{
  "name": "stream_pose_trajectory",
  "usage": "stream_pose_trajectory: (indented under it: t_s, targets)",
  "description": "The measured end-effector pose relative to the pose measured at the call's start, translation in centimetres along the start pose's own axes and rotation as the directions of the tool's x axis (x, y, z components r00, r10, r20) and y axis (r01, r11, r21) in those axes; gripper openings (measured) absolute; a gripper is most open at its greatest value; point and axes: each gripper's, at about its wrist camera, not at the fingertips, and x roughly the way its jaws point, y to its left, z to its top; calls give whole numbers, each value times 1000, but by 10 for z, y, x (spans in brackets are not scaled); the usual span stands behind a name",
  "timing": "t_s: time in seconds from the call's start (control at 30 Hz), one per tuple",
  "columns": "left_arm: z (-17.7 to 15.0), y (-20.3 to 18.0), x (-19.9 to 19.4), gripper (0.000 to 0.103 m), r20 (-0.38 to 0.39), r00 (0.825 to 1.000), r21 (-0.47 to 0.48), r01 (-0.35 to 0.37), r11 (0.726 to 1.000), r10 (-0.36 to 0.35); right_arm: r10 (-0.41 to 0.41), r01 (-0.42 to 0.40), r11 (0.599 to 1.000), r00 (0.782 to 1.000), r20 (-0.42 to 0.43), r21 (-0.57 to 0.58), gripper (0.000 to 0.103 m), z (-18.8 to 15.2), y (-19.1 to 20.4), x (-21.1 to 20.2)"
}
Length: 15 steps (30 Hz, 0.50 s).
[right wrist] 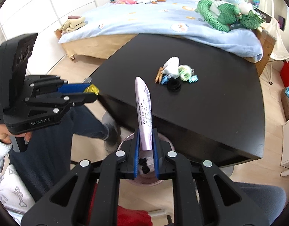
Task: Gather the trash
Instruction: 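Drop the pink-purple package into the wastebasket by opening the right tool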
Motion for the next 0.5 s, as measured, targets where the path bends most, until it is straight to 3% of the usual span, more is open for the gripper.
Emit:
stream_pose_trajectory:
  t_s: [0.17, 0.27, 0.33, 0.37, 0.43, 0.5]
  targets:
    - [-2, -2, -4, 24, 4, 1000, 9, -7, 1000, 7, 11, -11, 1000, 999, -33, -4, 15, -9, 7, 10]
    - [-3, -2, -4, 24, 5, 1000, 11, -3, 1000, 3, 16, -16, 1000, 999, -35, 3, 38, -11, 9, 15]
    - [-2, -1, -3, 24, 6, 1000, 12, -1, 1000, 1, 8, -8, 1000, 999, -33, 10, 64, -11, 7, 16]
    - [-3, -2, -3, 24, 6, 1000, 11, -1, 1000, 1, 5, -4, 1000, 999, -32, 14, 68, -11, 6, 17]
    - [-2, -2, -3, 24, 6, 1000, 11, -1, 1000, 1, -1, 1, 999, 1000, -23, 32, 85, -11, 2, 16]
    - [-3, -2, -3, 24, 4, 1000, 12, 1, 1000, -1, -2, 2, 999, 1000, -9, 46, 89, -10, -1, 15]
